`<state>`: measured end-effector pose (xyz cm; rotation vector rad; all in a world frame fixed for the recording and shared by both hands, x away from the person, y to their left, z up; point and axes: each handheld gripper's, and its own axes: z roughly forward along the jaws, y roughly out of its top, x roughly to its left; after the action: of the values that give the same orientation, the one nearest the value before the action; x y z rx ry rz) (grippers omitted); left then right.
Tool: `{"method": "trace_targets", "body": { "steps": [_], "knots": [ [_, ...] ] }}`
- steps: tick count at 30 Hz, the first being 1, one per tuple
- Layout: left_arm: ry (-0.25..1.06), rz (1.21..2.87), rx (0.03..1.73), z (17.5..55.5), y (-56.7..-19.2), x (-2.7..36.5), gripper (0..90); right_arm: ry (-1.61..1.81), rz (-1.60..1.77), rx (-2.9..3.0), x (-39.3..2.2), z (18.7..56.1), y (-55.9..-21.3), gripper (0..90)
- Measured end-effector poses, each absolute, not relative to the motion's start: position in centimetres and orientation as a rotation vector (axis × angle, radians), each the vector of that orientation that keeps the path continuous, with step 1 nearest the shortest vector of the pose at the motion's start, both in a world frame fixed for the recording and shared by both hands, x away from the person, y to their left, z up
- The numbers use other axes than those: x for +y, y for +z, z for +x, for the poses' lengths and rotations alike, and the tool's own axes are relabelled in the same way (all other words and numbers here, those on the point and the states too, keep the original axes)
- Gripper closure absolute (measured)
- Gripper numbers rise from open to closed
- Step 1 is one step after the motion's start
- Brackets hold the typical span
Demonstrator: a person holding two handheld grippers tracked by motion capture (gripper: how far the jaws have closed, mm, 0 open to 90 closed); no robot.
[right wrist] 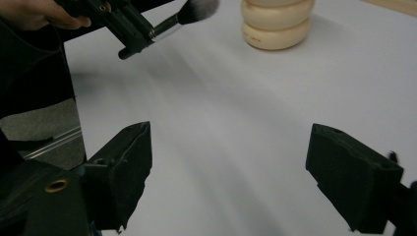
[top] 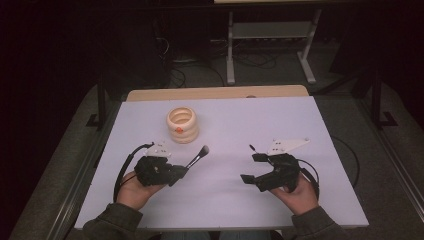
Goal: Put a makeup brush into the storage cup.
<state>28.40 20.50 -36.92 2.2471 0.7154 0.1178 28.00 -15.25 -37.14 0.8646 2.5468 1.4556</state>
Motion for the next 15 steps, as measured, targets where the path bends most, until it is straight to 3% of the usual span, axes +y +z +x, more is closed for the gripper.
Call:
{"method": "trace_targets", "body": {
  "steps": [15],
  "knots": [
    [0.109,2.186,0.614,26.8,-37.1,19.6,79.5,1.583,0.805,2.672,-10.7,29.3,-37.5,20.2]
  ]
}}
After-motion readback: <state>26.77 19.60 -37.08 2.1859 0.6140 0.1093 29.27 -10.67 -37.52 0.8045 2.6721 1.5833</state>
